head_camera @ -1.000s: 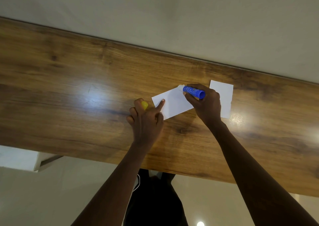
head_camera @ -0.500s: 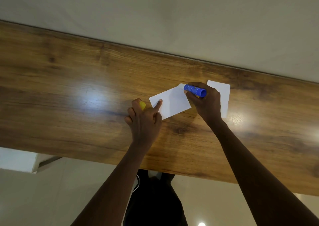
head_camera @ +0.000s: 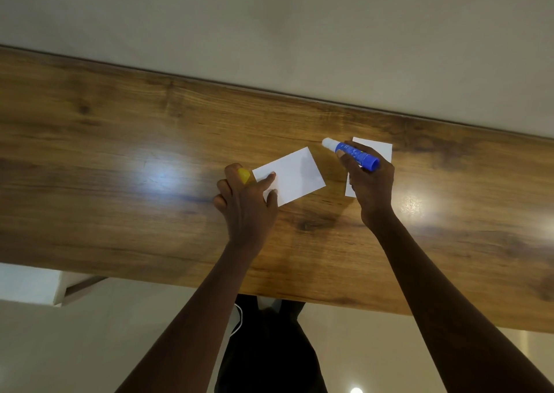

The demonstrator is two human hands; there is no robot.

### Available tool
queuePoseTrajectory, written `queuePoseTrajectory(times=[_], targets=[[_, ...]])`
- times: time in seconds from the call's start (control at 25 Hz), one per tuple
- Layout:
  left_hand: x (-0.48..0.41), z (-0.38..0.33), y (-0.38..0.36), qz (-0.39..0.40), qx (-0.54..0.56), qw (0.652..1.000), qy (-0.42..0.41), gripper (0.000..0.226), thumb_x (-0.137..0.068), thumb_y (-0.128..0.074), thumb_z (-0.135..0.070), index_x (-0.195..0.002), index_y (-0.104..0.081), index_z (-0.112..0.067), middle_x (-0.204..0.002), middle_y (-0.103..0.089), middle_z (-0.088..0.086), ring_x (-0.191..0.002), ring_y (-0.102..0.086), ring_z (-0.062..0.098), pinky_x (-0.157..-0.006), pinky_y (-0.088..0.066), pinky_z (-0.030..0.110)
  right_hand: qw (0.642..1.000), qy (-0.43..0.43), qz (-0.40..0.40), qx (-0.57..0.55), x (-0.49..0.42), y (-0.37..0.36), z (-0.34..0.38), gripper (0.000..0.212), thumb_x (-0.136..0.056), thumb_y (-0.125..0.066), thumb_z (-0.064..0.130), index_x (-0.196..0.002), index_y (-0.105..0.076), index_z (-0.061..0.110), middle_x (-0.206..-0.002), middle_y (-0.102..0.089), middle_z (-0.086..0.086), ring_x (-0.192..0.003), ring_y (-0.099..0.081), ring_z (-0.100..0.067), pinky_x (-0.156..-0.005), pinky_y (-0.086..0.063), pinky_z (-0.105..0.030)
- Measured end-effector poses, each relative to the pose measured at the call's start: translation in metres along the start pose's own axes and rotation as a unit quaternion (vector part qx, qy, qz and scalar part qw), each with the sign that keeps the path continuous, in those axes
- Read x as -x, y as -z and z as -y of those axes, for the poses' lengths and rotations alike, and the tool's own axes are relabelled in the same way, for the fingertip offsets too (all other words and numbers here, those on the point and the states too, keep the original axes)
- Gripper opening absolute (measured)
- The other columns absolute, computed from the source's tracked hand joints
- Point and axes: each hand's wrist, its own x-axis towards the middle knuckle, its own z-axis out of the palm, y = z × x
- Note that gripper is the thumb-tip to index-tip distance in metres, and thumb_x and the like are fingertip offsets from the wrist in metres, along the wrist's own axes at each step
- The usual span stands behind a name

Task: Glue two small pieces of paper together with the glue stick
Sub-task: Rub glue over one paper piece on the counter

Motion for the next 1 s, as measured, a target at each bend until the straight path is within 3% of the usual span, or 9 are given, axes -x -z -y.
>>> queuePoseTrajectory(times=[0.28, 0.56, 0.84, 1.0], targets=[[-0.012, -0.008, 0.003, -0.008, -0.008, 1.0, -0.001, 0.03, -0.073, -0.073, -0.025, -0.102, -0.067, -0.019, -0.13, -0.041, 0.014, -0.115, -0.037, 0.031, -0.086, -0.032, 0.041, 1.0, -0.002, -0.003, -0.017, 0.006, 0.004, -0.002, 0.031, -0.079, -0.063, 0.014, -0.108, -0.058, 0.005, -0.091, -0.059, -0.006, -0.067, -0.052, -0.009, -0.063, -0.045, -0.017], [-0.011, -0.012, 0.003, -0.015, -0.018, 1.0, -0.009, 0.033, -0.07, -0.074, -0.025, -0.101, -0.066, -0.015, -0.13, -0.042, 0.015, -0.115, -0.038, 0.031, -0.087, -0.032, 0.04, 1.0, 0.005, 0.007, -0.027, 0.007, 0.005, -0.003, 0.031, -0.08, -0.063, 0.013, -0.109, -0.057, 0.004, -0.091, -0.059, -0.008, -0.065, -0.052, -0.009, -0.054, -0.044, -0.008], [-0.013, -0.014, 0.004, -0.03, -0.023, 0.999, -0.01, 0.028, -0.068, -0.077, -0.026, -0.088, -0.069, -0.009, -0.125, -0.047, 0.016, -0.111, -0.042, 0.033, -0.084, -0.033, 0.043, 0.999, 0.006, 0.004, -0.031, 0.008, 0.007, -0.001, 0.03, -0.079, -0.064, 0.014, -0.108, -0.059, 0.006, -0.091, -0.061, -0.006, -0.066, -0.053, -0.01, -0.06, -0.045, -0.017], [-0.011, -0.013, 0.003, -0.019, -0.025, 0.999, -0.044, 0.031, -0.074, -0.072, -0.018, -0.104, -0.066, -0.017, -0.126, -0.046, 0.019, -0.111, -0.042, 0.035, -0.084, -0.035, 0.044, 1.0, 0.013, 0.012, -0.024, 0.009, 0.007, -0.001, 0.032, -0.079, -0.064, 0.014, -0.109, -0.058, 0.005, -0.09, -0.061, -0.007, -0.065, -0.052, -0.009, -0.056, -0.045, -0.011]])
